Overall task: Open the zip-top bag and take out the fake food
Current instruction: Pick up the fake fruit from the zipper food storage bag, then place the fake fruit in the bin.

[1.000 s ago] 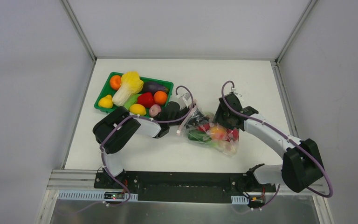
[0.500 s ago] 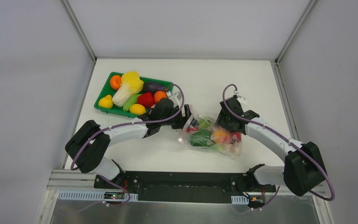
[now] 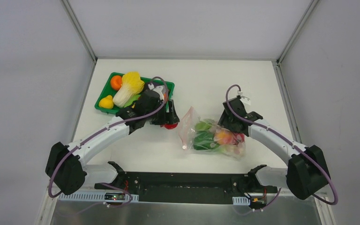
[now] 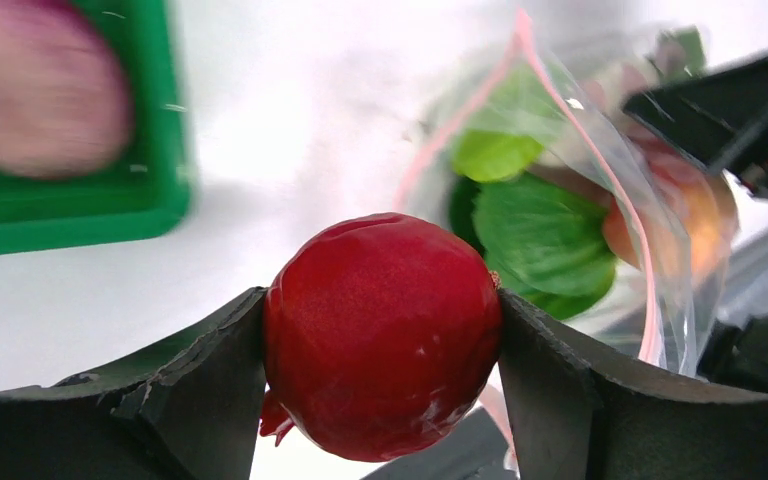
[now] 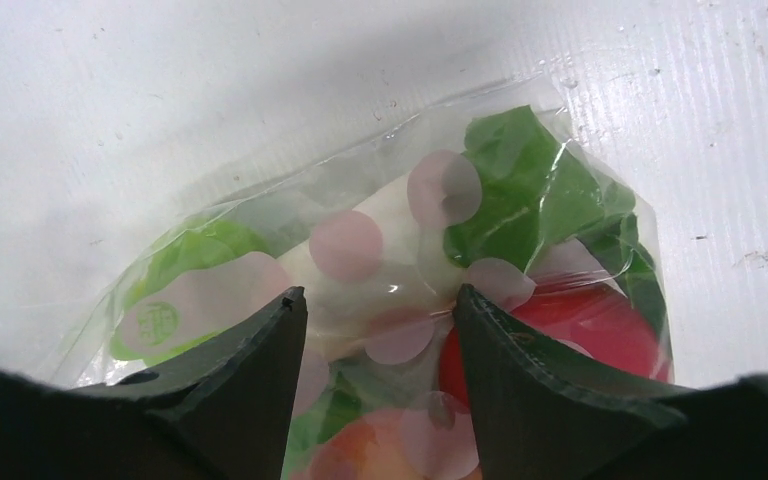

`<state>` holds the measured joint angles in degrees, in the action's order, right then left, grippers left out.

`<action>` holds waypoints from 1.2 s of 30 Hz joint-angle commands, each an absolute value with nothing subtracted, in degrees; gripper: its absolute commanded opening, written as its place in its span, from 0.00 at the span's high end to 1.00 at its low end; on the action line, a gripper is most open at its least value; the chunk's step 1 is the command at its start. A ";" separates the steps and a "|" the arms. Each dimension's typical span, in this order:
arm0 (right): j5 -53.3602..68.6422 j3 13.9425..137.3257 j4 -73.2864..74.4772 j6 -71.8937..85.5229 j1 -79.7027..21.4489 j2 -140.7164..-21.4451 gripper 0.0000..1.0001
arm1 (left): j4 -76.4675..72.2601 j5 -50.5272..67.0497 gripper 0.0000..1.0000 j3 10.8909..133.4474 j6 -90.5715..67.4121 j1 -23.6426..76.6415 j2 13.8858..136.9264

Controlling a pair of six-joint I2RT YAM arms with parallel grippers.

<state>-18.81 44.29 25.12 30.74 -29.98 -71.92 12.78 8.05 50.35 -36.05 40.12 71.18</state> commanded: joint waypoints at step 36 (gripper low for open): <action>-21.90 48.46 30.82 27.77 -29.00 -50.55 0.23 | 31.25 -2.87 0.01 77.05 -17.05 6.77 94.70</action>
<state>-22.15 47.81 29.85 27.57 -29.32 -51.75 30.04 -2.13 76.14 -18.33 6.70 97.41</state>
